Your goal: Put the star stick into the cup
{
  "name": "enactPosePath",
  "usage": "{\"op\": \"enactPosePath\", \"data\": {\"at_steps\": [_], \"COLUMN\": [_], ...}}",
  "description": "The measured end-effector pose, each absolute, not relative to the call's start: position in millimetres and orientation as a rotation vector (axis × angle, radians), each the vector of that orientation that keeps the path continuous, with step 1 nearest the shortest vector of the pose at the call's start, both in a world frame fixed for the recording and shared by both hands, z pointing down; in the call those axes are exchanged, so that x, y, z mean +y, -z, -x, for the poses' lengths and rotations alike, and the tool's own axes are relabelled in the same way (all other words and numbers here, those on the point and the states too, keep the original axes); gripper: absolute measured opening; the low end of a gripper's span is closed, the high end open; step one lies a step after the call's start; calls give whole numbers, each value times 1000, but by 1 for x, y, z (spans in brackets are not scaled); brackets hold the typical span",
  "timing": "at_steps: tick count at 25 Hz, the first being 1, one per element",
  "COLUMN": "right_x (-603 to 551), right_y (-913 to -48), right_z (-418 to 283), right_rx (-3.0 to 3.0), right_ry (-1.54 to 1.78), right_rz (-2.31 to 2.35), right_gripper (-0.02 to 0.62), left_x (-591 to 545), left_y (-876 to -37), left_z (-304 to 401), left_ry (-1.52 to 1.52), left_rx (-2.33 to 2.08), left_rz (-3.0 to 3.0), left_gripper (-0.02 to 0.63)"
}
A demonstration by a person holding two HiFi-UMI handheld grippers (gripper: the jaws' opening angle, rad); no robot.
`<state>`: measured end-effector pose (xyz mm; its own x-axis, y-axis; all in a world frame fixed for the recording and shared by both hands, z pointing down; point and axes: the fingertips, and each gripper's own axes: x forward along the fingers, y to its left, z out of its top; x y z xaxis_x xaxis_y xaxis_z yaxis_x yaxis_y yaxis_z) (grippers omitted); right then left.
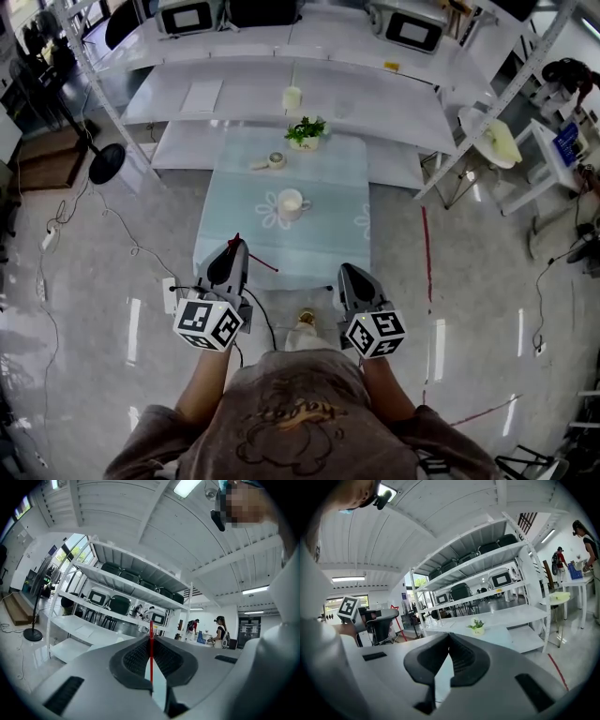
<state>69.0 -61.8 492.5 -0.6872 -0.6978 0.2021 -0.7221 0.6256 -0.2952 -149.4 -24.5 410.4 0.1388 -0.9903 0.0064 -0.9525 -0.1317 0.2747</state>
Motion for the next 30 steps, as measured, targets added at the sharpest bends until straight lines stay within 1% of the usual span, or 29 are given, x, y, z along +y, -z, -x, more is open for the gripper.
{"op": "enactPosePath", "data": {"at_steps": [12, 23, 30], "right_x": [-168, -207, -238], "right_y": [-490, -499, -489], "right_z": [-71, -57, -48], "right_rx": [-2808, -2779, -2779], "right_ry": [-534, -599, -582], "right_rz": [-1097, -1114, -1176], "right_gripper": [-5, -5, -5], "left_x": [-119, -192, -241], "left_y": [-407, -403, -403], "left_z": [153, 171, 183], "left_ry": [273, 240, 225], "left_rx": [-2012, -1988, -1942], "left_rz": [-2139, -2183, -2224], "left_gripper": [32, 32, 32]}}
